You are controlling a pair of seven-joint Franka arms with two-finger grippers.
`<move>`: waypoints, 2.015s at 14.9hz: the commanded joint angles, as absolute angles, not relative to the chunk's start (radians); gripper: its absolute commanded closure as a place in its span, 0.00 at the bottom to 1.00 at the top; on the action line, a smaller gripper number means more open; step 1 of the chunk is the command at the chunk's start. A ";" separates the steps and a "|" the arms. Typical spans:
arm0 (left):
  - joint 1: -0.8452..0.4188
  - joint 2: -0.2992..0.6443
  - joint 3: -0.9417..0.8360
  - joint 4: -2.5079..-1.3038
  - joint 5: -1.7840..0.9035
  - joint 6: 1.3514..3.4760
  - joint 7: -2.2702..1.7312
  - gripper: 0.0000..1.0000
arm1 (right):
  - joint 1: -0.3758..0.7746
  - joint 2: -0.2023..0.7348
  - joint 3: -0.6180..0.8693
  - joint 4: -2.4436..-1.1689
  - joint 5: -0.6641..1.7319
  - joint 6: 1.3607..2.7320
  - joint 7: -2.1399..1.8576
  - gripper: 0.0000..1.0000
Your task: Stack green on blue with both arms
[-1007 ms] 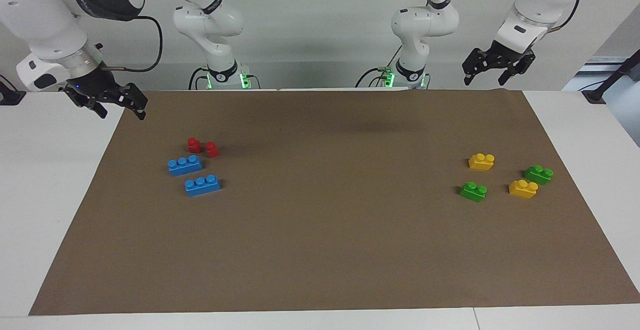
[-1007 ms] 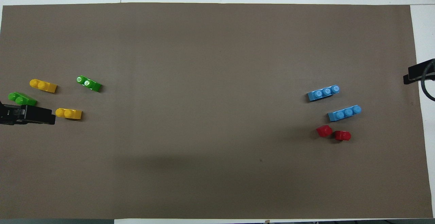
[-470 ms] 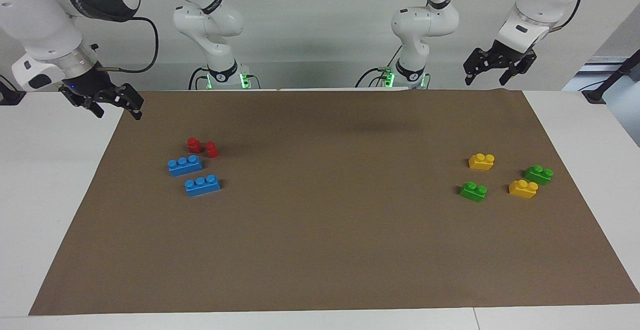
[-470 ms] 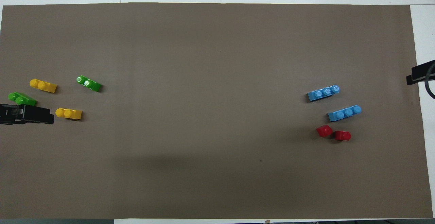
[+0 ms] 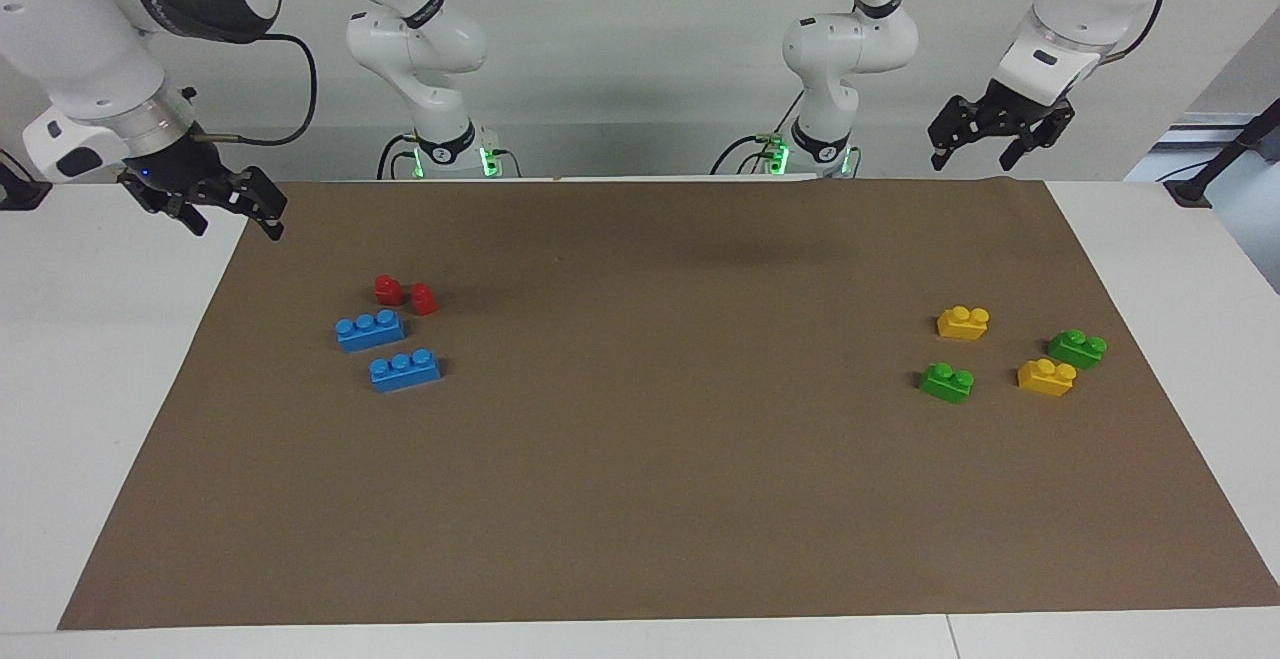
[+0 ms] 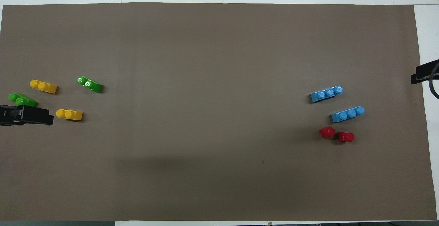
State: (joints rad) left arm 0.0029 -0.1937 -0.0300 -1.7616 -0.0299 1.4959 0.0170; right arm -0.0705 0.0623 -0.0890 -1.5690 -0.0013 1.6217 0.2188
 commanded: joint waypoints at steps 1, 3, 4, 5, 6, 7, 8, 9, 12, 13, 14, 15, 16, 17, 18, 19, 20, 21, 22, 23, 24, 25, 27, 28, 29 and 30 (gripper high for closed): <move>0.012 -0.198 -0.032 -1.761 -0.037 1.506 0.034 0.00 | -0.068 0.054 -0.081 -1.649 0.000 1.713 0.473 0.00; 0.014 -0.199 -0.031 -1.776 -0.037 1.544 0.028 0.00 | -0.052 0.077 -0.080 -1.652 0.049 1.717 0.703 0.00; 0.015 -0.199 -0.026 -1.781 -0.037 1.558 0.006 0.00 | -0.052 0.086 -0.081 -1.658 0.086 1.717 0.798 0.00; 0.026 -0.198 -0.028 -1.782 -0.037 1.563 -0.033 0.00 | -0.052 0.090 -0.081 -1.676 0.104 1.723 0.852 0.00; 0.026 -0.198 -0.028 -1.789 -0.037 1.575 -0.088 0.00 | -0.052 0.092 -0.081 -1.696 0.121 1.730 0.892 0.00; 0.026 -0.198 -0.029 -1.813 -0.037 1.601 -0.148 0.00 | -0.052 0.097 -0.081 -1.710 0.153 1.744 0.938 0.01; 0.026 -0.198 -0.029 -1.833 -0.038 1.627 -0.206 0.00 | -0.052 0.107 -0.081 -1.716 0.181 1.755 0.990 0.01; 0.026 -0.198 -0.029 -1.850 -0.038 1.649 -0.257 0.00 | -0.055 0.124 -0.081 -1.717 0.201 1.761 1.027 0.01; 0.026 -0.189 -0.029 -1.893 -0.038 1.716 -0.372 0.00 | -0.067 0.181 -0.083 -1.717 0.299 1.792 1.141 0.02; 0.026 -0.175 -0.029 -1.901 -0.038 1.744 -0.417 0.00 | -0.067 0.196 -0.083 -1.717 0.302 1.796 1.156 0.02; 0.026 -0.157 -0.029 -1.914 -0.038 1.784 -0.476 0.00 | -0.069 0.208 -0.083 -1.717 0.313 1.796 1.157 0.02; 0.026 -0.147 -0.029 -1.925 -0.040 1.816 -0.539 0.00 | -0.072 0.221 -0.083 -1.717 0.334 1.801 1.158 0.02; 0.028 -0.134 -0.029 -1.930 -0.038 1.841 -0.596 0.00 | -0.078 0.235 -0.083 -1.720 0.359 1.813 1.158 0.02; 0.028 -0.118 -0.029 -1.934 -0.040 1.864 -0.630 0.00 | -0.083 0.244 -0.083 -1.733 0.374 1.828 1.158 0.02; 0.032 -0.092 -0.028 -1.934 -0.040 1.887 -0.653 0.00 | -0.083 0.247 -0.083 -1.753 0.391 1.850 1.158 0.02; 0.034 -0.069 -0.028 -1.933 -0.040 1.908 -0.684 0.00 | -0.083 0.253 -0.083 -1.769 0.405 1.862 1.157 0.01; 0.034 -0.040 -0.028 -1.930 -0.040 1.936 -0.725 0.00 | -0.086 0.261 -0.083 -1.775 0.416 1.864 1.149 0.01; 0.034 -0.014 -0.028 -1.928 -0.040 1.963 -0.762 0.00 | -0.087 0.271 -0.083 -1.776 0.420 1.864 1.137 0.01; 0.034 0.010 -0.028 -1.928 -0.040 1.989 -0.793 0.00 | -0.092 0.278 -0.081 -1.781 0.422 1.861 1.111 0.01; 0.034 0.034 -0.028 -1.928 -0.040 2.011 -0.814 0.00 | -0.097 0.288 -0.081 -1.790 0.434 1.861 1.076 0.01; 0.035 0.058 -0.026 -1.927 -0.040 2.028 -0.830 0.00 | -0.103 0.301 -0.083 -1.792 0.446 1.861 1.040 0.01; 0.044 0.080 -0.026 -1.925 -0.040 2.051 -0.842 0.00 | -0.104 0.317 -0.083 -1.792 0.451 1.862 1.011 0.01; 0.055 0.124 -0.026 -1.927 -0.040 2.080 -0.861 0.00 | -0.104 0.336 -0.083 -1.790 0.468 1.868 0.980 0.01; 0.055 0.147 -0.026 -1.927 -0.038 2.101 -0.876 0.00 | -0.104 0.342 -0.083 -1.790 0.478 1.871 0.971 0.01; 0.058 0.167 -0.026 -1.931 -0.038 2.133 -0.903 0.00 | -0.104 0.345 -0.081 -1.790 0.483 1.887 0.966 0.01; 0.075 0.179 -0.026 -1.931 -0.038 2.154 -0.925 0.00 | -0.100 0.350 -0.081 -1.792 0.483 1.894 0.966 0.01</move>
